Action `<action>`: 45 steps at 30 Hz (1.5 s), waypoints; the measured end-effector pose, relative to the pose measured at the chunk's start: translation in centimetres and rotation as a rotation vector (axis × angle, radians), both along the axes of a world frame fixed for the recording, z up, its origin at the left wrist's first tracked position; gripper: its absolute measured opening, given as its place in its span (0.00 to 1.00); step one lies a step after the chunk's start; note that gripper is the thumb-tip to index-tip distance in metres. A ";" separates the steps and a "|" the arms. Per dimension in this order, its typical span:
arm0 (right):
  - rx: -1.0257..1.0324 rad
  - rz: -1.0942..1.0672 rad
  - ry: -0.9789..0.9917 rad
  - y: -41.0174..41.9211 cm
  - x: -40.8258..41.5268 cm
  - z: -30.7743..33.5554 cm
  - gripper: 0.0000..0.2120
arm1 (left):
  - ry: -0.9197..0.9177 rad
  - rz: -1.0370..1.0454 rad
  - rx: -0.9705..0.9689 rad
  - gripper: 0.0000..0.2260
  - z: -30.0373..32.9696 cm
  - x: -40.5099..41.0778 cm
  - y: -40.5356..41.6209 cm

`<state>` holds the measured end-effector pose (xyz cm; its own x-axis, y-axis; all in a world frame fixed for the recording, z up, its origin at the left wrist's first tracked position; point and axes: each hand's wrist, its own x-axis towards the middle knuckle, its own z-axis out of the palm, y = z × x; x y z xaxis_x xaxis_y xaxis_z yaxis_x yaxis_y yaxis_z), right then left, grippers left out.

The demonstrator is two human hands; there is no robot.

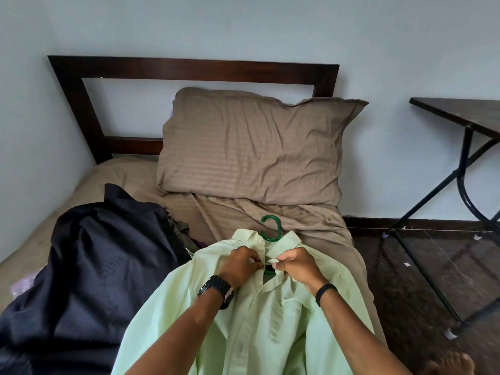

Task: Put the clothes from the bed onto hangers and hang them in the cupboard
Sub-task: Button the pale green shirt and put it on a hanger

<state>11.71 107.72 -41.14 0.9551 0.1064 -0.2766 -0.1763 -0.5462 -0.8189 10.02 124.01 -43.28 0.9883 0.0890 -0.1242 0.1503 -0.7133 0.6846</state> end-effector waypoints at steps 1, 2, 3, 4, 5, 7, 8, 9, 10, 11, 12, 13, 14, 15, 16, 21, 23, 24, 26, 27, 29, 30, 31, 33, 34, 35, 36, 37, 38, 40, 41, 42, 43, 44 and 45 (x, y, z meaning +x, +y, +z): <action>0.074 -0.074 0.002 -0.2 -0.2 -0.4 0.11 | 0.010 0.004 -0.008 0.06 0.2 0.0 -0.1; 0.133 -0.129 0.007 -0.2 -0.6 -0.8 0.10 | 0.029 0.003 -0.002 0.06 0.3 0.0 -0.2; 0.188 -0.166 0.017 -0.2 -0.9 -1.0 0.10 | 0.050 -0.009 0.009 0.07 0.4 0.2 -0.2; 0.248 -0.196 0.032 0.0 -1.2 -1.1 0.09 | 0.081 -0.028 0.023 0.07 0.6 0.4 -0.2; 0.325 -0.225 0.057 0.1 -1.6 -1.1 0.09 | 0.115 -0.048 0.041 0.08 0.9 0.6 -0.2; 0.523 -0.264 0.135 0.3 -2.1 -1.0 0.10 | 0.163 -0.079 0.068 0.09 1.4 0.8 -0.2; 0.626 -0.269 0.183 0.5 -2.3 -0.8 0.10 | 0.173 -0.079 0.080 0.08 1.5 0.9 -0.2; 0.713 -0.270 0.223 0.6 -2.5 -0.6 0.10 | 0.166 -0.058 0.106 0.07 1.6 0.8 -0.3; 0.777 -0.276 0.243 0.7 -2.7 -0.5 0.11 | 0.133 -0.021 0.148 0.07 1.8 0.5 -0.3; 0.820 -0.292 0.240 0.8 -2.9 -0.3 0.11 | 0.075 0.017 0.186 0.07 2.1 0.1 -0.4; 0.849 -0.315 0.222 0.9 -3.1 -0.2 0.11 | -0.007 0.043 0.199 0.07 2.3 -0.3 -0.5; 0.867 -0.337 0.203 1.1 -3.2 -0.1 0.10 | -0.093 0.056 0.170 0.07 2.4 -0.6 -0.7; 0.877 -0.354 0.185 1.3 -3.3 -0.1 0.10 | -0.174 0.061 0.106 0.07 2.7 -1.1 -0.8; 0.875 -0.366 0.164 1.5 -3.4 -0.1 0.09 | -0.221 0.074 0.018 0.06 2.9 -1.6 -0.9; 0.865 -0.376 0.139 1.7 -3.5 -0.1 0.10 | -0.230 0.096 -0.076 0.06 3.2 -2.0 -1.1; 0.811 -0.388 0.040 2.8 -3.9 0.3 0.12 | -0.162 0.187 -0.305 0.11 3.2 -2.8 -1.9; 0.803 -0.404 0.013 2.9 -4.0 0.4 0.12 | -0.151 0.210 -0.344 0.12 3.3 -3.1 -2.0; 0.793 -0.402 -0.001 2.9 -4.1 0.4 0.12 | -0.154 0.217 -0.357 0.12 3.3 -3.2 -2.0; 0.759 -0.399 -0.036 3.0 -4.3 0.2 0.11 | -0.165 0.219 -0.350 0.11 3.3 -3.4 -2.3; 0.732 -0.407 -0.068 3.1 -4.3 0.1 0.11 | -0.179 0.217 -0.338 0.10 3.3 -3.6 -2.5; 0.657 -0.422 -0.146 3.3 -4.5 0.1 0.11 | -0.222 0.221 -0.301 0.09 3.3 -3.8 -2.8; 0.615 -0.419 -0.178 3.4 -4.5 0.1 0.11 | -0.235 0.229 -0.285 0.08 3.4 -4.0 -3.0; 0.575 -0.408 -0.204 3.5 -4.6 0.1 0.11 | -0.238 0.238 -0.281 0.08 3.5 -4.1 -3.1; 0.509 -0.377 -0.244 3.5 -4.8 0.2 0.12 | -0.232 0.248 -0.303 0.08 3.3 -4.0 -3.1; 0.490 -0.367 -0.260 3.5 -4.9 0.3 0.12 | -0.227 0.256 -0.318 0.07 3.2 -4.0 -3.1; 0.476 -0.361 -0.277 3.5 -5.0 0.4 0.12 | -0.220 0.263 -0.330 0.07 3.2 -4.0 -3.1; 0.458 -0.356 -0.297 3.4 -5.1 0.5 0.12 | -0.218 0.266 -0.338 0.07 3.2 -4.0 -3.2; 0.439 -0.353 -0.319 3.5 -5.3 0.6 0.12 | -0.220 0.270 -0.337 0.06 3.3 -4.1 -3.3; 0.422 -0.353 -0.343 3.5 -5.4 0.7 0.12 | -0.226 0.271 -0.326 0.06 3.4 -4.1 -3.4; 0.402 -0.359 -0.387 3.6 -5.7 0.7 0.12 | -0.242 0.271 -0.300 0.06 3.5 -4.2 -3.6; 0.396 -0.354 -0.400 3.6 -5.8 0.8 0.12 | -0.243 0.273 -0.298 0.07 3.4 -4.2 -3.6; 0.386 -0.344 -0.407 3.6 -5.9 0.8 0.11 | -0.239 0.275 -0.301 0.07 3.3 -4.1 -3.6; 0.375 -0.333 -0.412 3.6 -5.9 0.9 0.10 | -0.228 0.280 -0.309 0.07 3.3 -4.1 -3.7; 0.363 -0.325 -0.416 3.6 -5.8 0.9 0.10 | -0.217 0.287 -0.324 0.07 3.3 -4.2 -3.7; 0.354 -0.320 -0.421 3.6 -5.7 0.9 0.10 | -0.208 0.296 -0.343 0.07 3.2 -4.2 -3.7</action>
<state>6.01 111.30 -40.29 0.9740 -0.1863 0.1287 0.0898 -0.2036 -0.9749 5.80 120.27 -40.04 0.9339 0.3576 0.0015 0.1476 -0.3894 0.9092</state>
